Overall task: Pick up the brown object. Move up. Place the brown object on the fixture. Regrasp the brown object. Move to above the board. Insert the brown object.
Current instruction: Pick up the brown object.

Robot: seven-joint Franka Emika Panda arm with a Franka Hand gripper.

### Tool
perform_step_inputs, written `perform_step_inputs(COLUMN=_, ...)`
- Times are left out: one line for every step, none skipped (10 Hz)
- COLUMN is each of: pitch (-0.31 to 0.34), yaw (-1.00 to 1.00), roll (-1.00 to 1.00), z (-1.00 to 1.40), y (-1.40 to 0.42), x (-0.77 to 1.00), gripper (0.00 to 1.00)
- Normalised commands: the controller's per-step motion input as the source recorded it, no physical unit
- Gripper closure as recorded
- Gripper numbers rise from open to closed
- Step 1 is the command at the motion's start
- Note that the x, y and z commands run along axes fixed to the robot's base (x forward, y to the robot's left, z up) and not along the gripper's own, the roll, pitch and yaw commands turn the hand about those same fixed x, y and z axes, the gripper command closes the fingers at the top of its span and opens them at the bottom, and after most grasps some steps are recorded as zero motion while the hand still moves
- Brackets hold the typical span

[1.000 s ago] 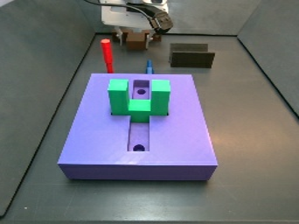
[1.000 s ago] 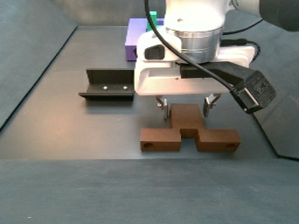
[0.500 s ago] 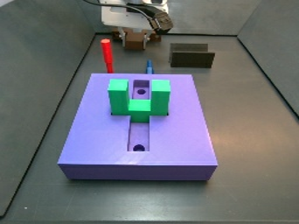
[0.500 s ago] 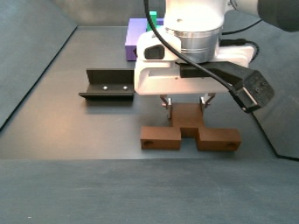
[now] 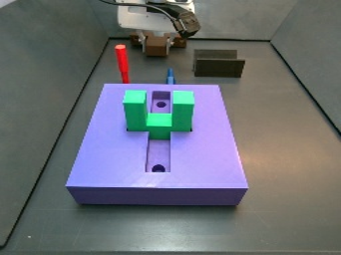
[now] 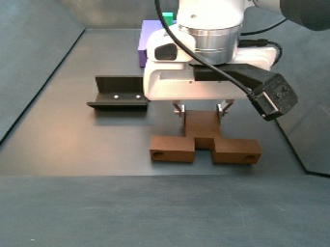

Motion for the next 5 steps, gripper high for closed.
perform_step_inputs(pitch=0.000, yaw=0.00, roll=0.00, z=0.00, y=0.00, x=0.00, gripper=1.00)
perform_step_inputs(pitch=0.000, yaw=0.00, roll=0.00, z=0.00, y=0.00, x=0.00, gripper=1.00)
perform_step_inputs(pitch=0.000, yaw=0.00, roll=0.00, z=0.00, y=0.00, x=0.00, gripper=1.00)
perform_step_inputs(pitch=0.000, yaw=0.00, roll=0.00, z=0.00, y=0.00, x=0.00, gripper=1.00)
perform_step_inputs(pitch=0.000, yaw=0.00, roll=0.00, z=0.00, y=0.00, x=0.00, gripper=1.00)
